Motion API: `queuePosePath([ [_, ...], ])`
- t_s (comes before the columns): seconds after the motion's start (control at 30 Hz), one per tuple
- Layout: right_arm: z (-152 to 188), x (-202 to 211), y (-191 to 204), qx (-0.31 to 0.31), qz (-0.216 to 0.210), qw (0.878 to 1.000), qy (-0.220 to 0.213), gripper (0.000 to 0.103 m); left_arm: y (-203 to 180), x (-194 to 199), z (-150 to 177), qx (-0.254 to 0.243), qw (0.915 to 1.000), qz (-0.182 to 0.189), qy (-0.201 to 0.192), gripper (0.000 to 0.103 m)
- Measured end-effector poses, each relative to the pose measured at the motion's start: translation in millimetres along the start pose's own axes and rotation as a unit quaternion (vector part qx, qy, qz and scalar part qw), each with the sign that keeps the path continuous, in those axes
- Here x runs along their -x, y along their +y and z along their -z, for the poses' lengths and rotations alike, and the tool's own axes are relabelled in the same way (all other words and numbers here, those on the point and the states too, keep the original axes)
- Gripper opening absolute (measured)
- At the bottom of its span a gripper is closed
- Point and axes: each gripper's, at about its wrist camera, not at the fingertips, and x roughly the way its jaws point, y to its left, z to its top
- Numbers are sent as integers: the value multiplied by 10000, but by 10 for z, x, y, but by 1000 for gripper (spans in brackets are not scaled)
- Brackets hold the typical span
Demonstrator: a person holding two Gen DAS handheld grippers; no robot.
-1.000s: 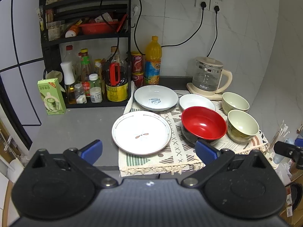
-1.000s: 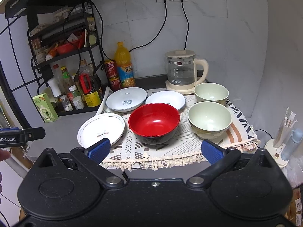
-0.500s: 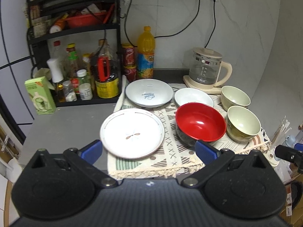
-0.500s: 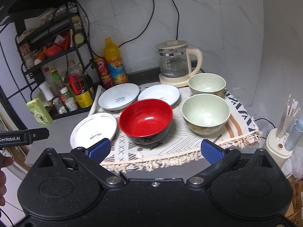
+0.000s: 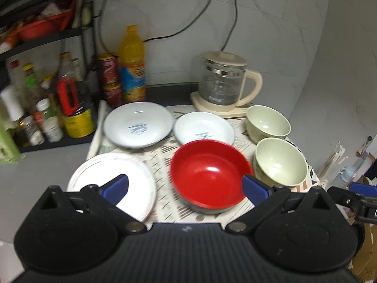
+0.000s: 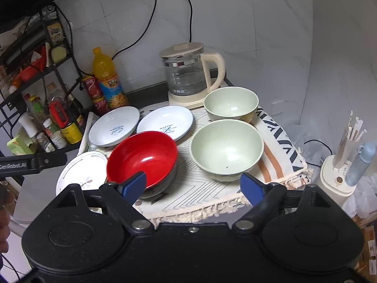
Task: Organize plates and bowls
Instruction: 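Move both grippers toward the rim of the large pale green bowl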
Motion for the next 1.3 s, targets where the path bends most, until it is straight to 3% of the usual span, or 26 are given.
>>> queuePosePath([
  [0.27, -190, -285, -265, -128, 123, 9996, 201, 84, -277, -497, -272, -112, 9992, 336, 165, 102],
  [0.5, -273, -556, -428, -299, 305, 9982, 415, 69, -543, -933, -450, -325, 9958, 760, 394, 100],
  [0.73, -345, -851, -596, -557, 534, 9943, 739, 59, -774, -1407, -604, -463, 9895, 1162, 727, 92],
  [0.93, -384, -1126, -757, -909, 721, 9883, 992, 57, -983, -1787, -699, -696, 9810, 1500, 1012, 74],
  [1.1, -399, -1294, -858, -1075, 977, 9835, 1079, 57, -1148, -2085, -685, -959, 9733, 1703, 1201, 68],
  [1.2, -384, -1388, -928, -1221, 1015, 9806, 1148, 57, -1218, -2262, -667, -1000, 9684, 1813, 1394, 58],
  [1.3, -367, -1487, -962, -1315, 1033, 9778, 1261, 50, -1275, -2381, -665, -1035, 9655, 1836, 1532, 53],
])
